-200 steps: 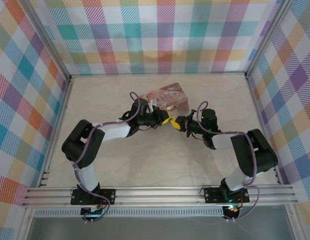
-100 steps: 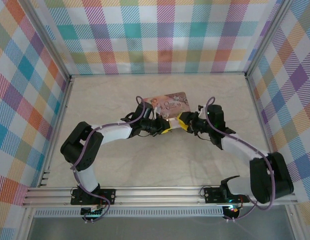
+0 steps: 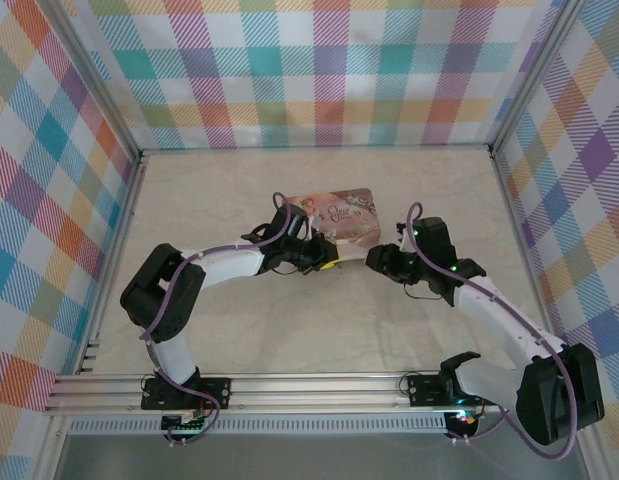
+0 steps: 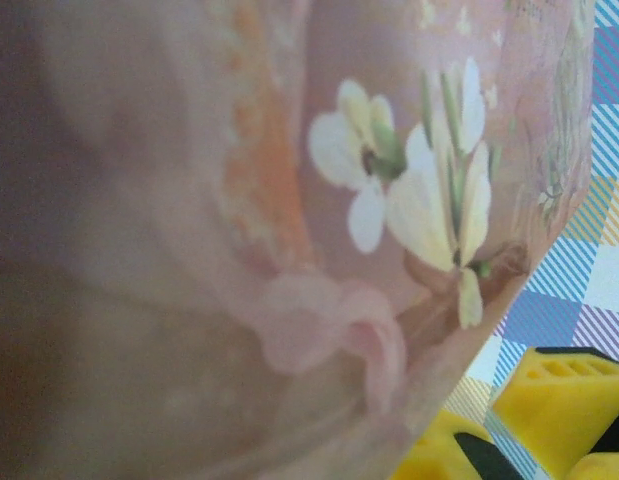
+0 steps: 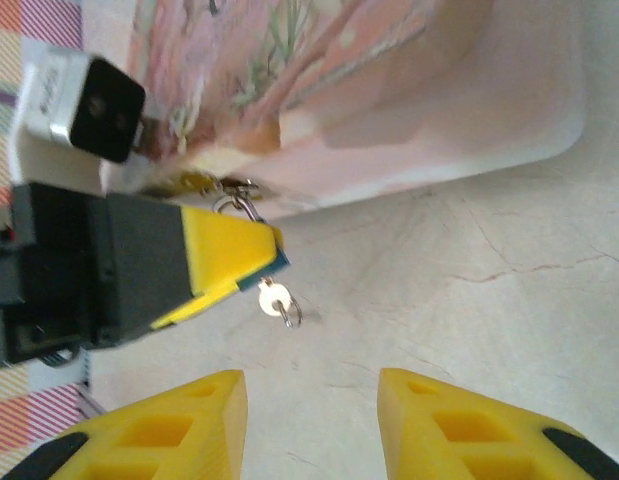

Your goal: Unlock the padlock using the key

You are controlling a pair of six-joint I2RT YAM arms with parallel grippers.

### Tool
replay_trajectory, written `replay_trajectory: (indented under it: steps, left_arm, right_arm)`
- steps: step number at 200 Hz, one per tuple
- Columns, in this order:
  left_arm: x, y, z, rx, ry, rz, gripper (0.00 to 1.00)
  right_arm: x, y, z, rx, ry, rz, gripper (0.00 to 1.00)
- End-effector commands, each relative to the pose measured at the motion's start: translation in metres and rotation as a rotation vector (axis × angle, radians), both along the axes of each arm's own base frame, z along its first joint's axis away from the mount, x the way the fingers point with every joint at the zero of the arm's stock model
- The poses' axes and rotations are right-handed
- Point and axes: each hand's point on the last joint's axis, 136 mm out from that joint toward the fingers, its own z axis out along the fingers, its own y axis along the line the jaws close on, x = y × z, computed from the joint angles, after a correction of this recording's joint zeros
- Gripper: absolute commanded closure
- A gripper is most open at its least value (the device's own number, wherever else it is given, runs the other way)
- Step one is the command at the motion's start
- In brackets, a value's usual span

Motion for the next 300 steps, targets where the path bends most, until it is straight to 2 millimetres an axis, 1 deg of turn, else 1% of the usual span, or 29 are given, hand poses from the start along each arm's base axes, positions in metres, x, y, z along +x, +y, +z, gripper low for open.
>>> replay_trajectory:
  steps: [1,31,55,94,130,166,242,300]
  left_arm:
    - [0.0,-0.006,0.031,-0.049,-0.043,-0.018,0.99]
    - [0.0,-0.007,0.031,-0.054,-0.039,-0.019,0.98]
    - [0.0,-0.008,0.032,-0.056,-0.036,-0.024,0.98]
    - [0.0,-0.009,0.032,-0.058,-0.035,-0.026,0.98]
    - [-0.001,-0.009,0.031,-0.06,-0.029,-0.028,0.98]
    - [0.0,-0.011,0.032,-0.065,-0.027,-0.031,0.98]
    - [0.0,-0.012,0.035,-0.073,-0.027,-0.033,0.98]
    - [0.0,-0.013,0.038,-0.079,-0.03,-0.036,0.98]
  right_arm:
    - [-0.003,-0.001,0.005,-0.128,-0.102,0.072,0.6]
    - [-0.006,0.014,0.001,-0.21,-0.178,0.152,0.57]
    - [-0.009,0.03,0.0,-0.257,-0.27,0.235,0.55]
    - [-0.002,0.044,-0.005,-0.335,-0.336,0.294,0.51]
    - [0.005,0.052,-0.012,-0.387,-0.338,0.322,0.51]
    - [0.013,0.058,-0.016,-0.424,-0.336,0.341,0.54]
    - [0.02,0.07,-0.027,-0.496,-0.333,0.381,0.54]
    - [0.023,0.075,-0.032,-0.514,-0.33,0.391,0.58]
